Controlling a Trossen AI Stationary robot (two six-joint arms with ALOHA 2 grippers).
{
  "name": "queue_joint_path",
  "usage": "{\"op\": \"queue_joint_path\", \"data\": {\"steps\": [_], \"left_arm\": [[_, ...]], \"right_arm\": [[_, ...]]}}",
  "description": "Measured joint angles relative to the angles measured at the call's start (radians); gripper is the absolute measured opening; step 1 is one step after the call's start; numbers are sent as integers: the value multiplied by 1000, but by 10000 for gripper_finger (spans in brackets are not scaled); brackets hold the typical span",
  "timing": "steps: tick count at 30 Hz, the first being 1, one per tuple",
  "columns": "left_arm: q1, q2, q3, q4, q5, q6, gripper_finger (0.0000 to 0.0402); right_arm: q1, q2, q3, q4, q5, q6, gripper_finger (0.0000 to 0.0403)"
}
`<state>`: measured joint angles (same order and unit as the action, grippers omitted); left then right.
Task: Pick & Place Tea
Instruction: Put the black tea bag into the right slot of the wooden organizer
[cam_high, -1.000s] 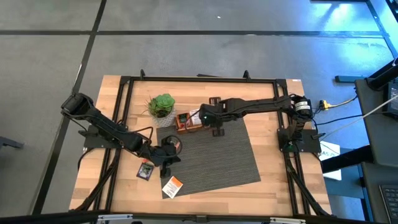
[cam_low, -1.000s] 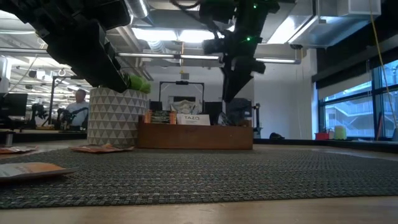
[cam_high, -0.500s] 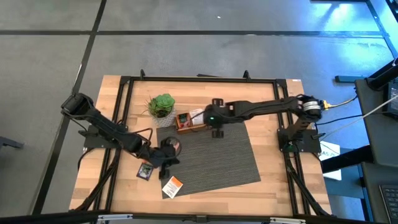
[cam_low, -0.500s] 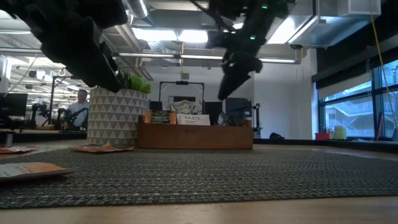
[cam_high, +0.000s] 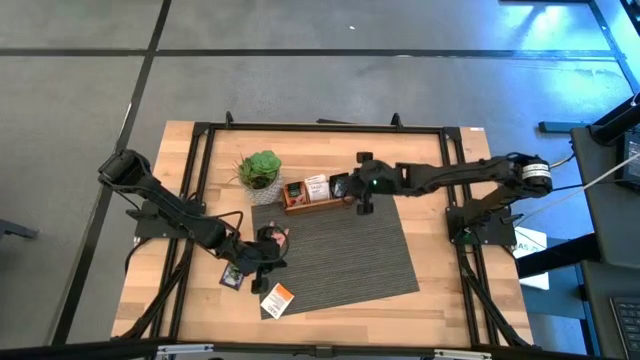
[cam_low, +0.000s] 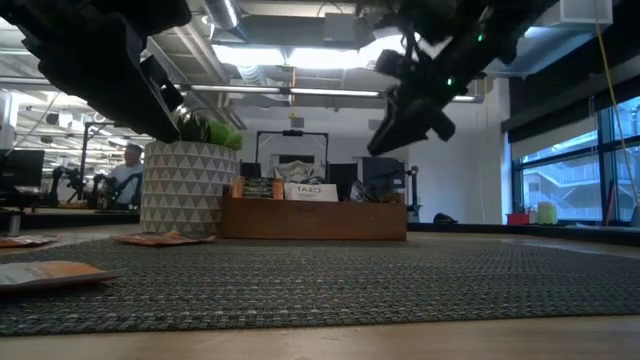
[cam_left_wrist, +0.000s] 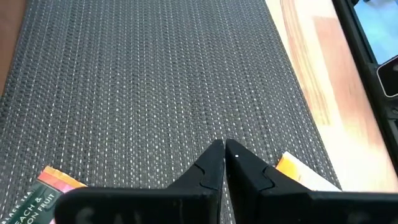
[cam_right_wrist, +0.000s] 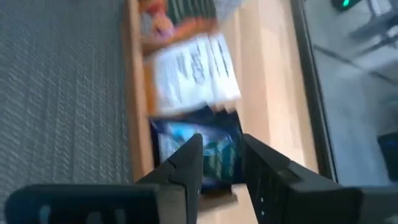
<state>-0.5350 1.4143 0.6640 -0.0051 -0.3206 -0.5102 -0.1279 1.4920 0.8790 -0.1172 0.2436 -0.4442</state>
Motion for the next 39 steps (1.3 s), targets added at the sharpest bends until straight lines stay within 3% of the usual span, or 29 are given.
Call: {"op": "queue_joint_path", "data": {"steps": [7,14,31,39], "left_arm": [[0,0,0,3,0,0,13],[5,0,0,4,-1,0,13],[27,0,-1,2,3,0,15],[27,0,-1,1,1,1,11]], "right_arm": [[-153,15,22,-10,-253,-100,98],[-227,83,25,50,-476,-192,91],[-261,167,127,-13,-475,-241,90],[-274,191,127,-66,-533,-237,90]]}}
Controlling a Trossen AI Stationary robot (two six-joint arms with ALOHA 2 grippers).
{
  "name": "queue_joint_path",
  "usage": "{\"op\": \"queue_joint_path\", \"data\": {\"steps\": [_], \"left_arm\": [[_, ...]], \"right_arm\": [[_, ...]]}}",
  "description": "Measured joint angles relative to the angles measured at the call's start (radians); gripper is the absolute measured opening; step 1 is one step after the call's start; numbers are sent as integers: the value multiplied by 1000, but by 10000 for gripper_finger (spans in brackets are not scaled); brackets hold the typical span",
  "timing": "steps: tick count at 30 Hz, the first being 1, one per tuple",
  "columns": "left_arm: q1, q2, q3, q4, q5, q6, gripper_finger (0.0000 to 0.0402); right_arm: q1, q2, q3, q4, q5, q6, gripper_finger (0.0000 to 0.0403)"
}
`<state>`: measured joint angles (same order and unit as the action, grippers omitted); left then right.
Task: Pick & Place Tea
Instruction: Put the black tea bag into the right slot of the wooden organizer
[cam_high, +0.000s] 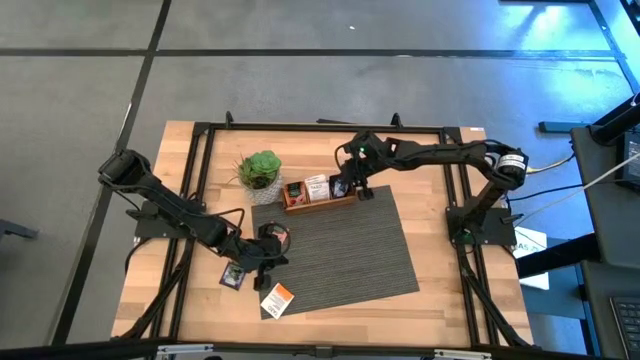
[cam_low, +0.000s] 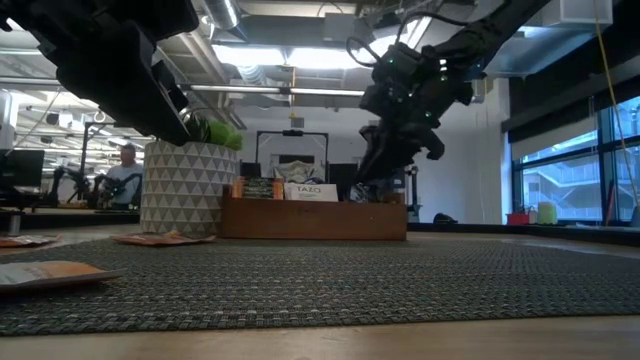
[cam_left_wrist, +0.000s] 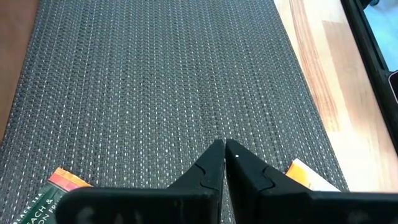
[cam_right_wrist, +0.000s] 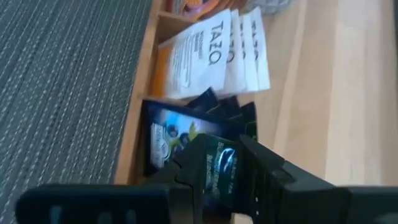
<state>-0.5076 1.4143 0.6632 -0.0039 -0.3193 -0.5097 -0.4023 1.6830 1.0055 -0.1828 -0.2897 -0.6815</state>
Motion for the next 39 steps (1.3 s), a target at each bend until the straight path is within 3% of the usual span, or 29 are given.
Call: {"op": "queue_joint_path", "data": {"steps": [16,30,39], "left_arm": [[5,0,0,0,-2,6,11],[5,0,0,0,-2,19,11],[5,0,0,0,-2,19,14]], "right_arm": [[0,15,0,7,0,-1,88],[15,15,0,-20,0,-4,7],[90,15,0,-19,-1,53,9]]}}
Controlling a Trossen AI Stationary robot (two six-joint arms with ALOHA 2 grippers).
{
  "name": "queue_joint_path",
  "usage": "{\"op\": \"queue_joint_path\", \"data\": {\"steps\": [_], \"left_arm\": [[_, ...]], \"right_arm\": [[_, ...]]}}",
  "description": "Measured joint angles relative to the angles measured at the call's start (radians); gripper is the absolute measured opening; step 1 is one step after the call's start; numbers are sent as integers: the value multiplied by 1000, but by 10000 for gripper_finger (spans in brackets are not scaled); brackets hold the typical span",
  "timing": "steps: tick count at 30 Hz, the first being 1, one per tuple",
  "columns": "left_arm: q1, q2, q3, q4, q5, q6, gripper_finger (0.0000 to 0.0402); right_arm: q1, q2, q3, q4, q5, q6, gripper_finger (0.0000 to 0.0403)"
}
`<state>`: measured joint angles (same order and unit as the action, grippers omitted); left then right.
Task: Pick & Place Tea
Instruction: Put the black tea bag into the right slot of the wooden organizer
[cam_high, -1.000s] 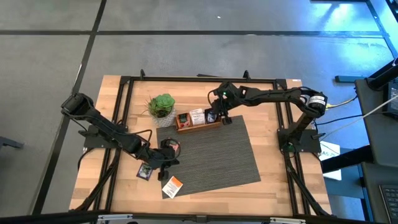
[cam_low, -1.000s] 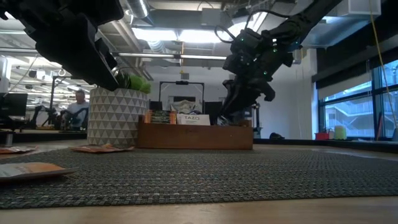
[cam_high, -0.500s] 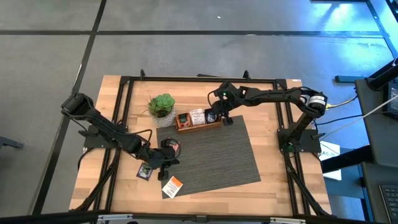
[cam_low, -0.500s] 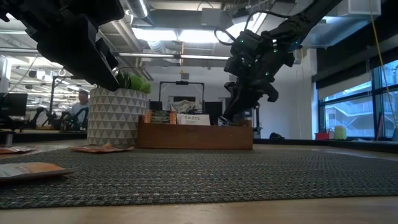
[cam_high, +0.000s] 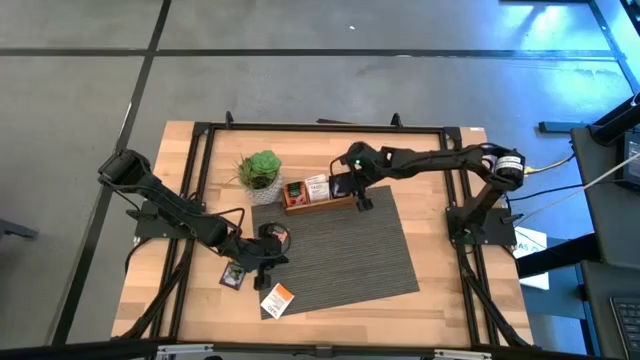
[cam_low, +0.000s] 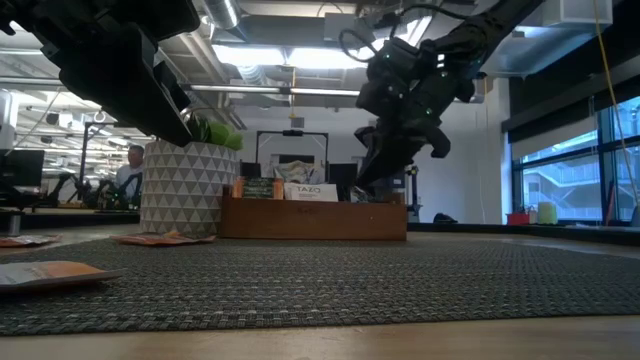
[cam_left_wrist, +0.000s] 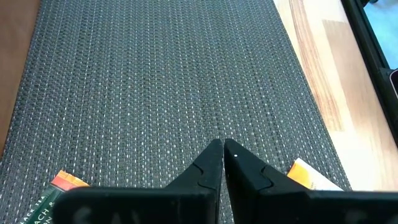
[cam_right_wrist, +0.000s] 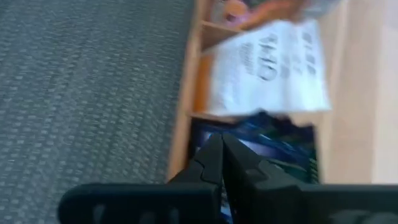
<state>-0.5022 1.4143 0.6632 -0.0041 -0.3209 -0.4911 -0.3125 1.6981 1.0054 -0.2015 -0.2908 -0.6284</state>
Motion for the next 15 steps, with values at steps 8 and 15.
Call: {"op": "queue_joint_path", "data": {"steps": [8,15], "left_arm": [[0,0,0,0,0,0,12],[0,0,0,-1,0,0,14]], "right_arm": [[77,36,0,20,245,-1,8],[81,91,0,28,266,-1,5]]}}
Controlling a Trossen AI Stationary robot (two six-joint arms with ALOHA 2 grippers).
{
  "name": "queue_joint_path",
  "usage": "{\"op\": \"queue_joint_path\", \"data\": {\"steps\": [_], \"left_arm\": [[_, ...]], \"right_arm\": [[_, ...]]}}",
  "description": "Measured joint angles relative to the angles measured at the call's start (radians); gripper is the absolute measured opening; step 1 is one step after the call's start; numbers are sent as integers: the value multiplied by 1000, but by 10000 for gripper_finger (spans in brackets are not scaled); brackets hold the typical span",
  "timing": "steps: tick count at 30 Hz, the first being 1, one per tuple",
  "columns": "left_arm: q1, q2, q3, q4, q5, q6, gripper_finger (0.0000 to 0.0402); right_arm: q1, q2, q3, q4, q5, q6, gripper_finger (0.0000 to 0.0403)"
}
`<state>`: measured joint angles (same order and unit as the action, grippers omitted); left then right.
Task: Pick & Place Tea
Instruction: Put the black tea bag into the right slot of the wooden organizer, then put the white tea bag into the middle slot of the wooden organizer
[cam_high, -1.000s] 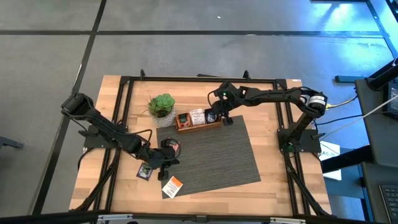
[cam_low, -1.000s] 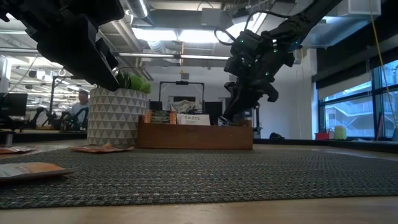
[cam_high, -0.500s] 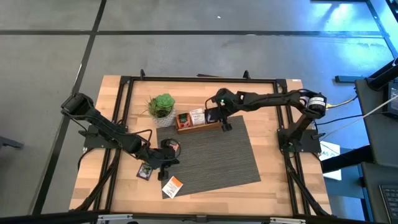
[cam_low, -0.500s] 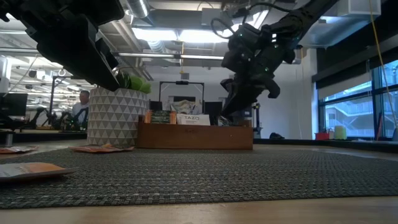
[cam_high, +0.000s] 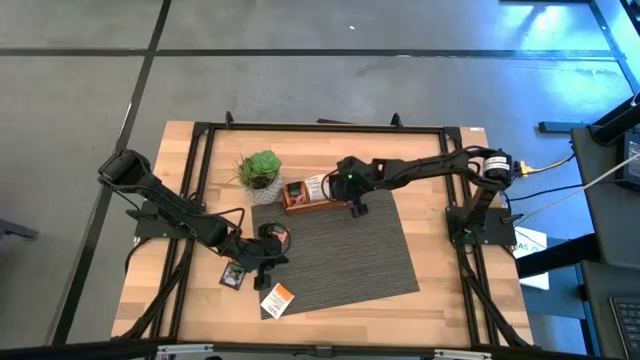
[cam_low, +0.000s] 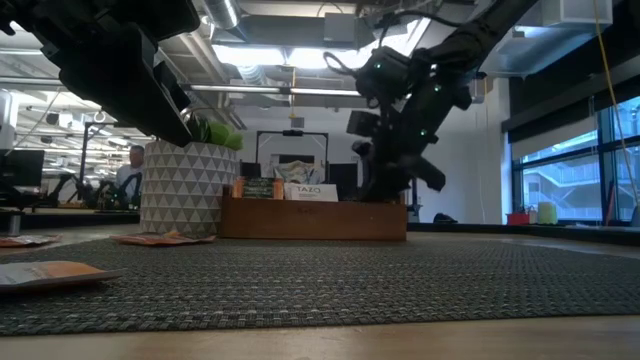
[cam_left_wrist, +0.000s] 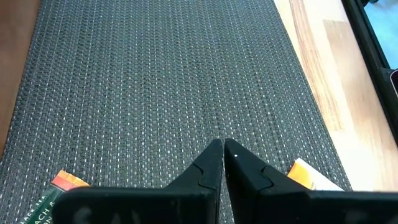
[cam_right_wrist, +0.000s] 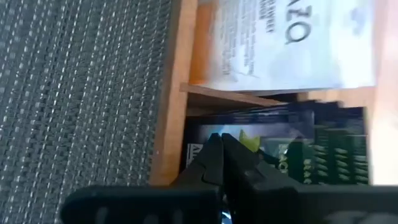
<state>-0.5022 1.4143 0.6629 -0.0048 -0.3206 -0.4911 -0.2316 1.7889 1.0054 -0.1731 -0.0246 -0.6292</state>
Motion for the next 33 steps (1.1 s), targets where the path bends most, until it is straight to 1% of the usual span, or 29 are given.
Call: {"op": "queue_joint_path", "data": {"steps": [2,5,7,9,16,20,22,24,27,30,31,33], "left_arm": [[0,0,0,0,0,0,12],[0,0,0,0,0,0,11],[0,0,0,0,0,0,12],[0,0,0,0,0,0,13],[0,0,0,0,2,-1,13],[0,0,0,0,33,-3,11],[0,0,0,0,49,-3,12],[0,0,0,0,67,-4,13],[0,0,0,-8,89,-54,15],[0,0,0,-119,105,-203,14],[-4,0,0,-169,95,-266,13],[-22,0,0,-249,40,-363,12]], "right_arm": [[3,5,0,9,27,0,6],[15,3,0,61,110,0,6],[21,-1,0,97,134,-1,7],[27,-1,1,115,136,-6,7],[44,-1,0,90,137,-4,8],[63,-5,11,78,140,1,8],[84,-14,38,71,140,29,8],[111,-25,64,75,138,100,8],[150,-24,96,73,104,274,8],[184,-24,105,106,29,405,8],[193,-24,103,124,-2,424,8],[213,-22,102,151,-69,461,8]]}}
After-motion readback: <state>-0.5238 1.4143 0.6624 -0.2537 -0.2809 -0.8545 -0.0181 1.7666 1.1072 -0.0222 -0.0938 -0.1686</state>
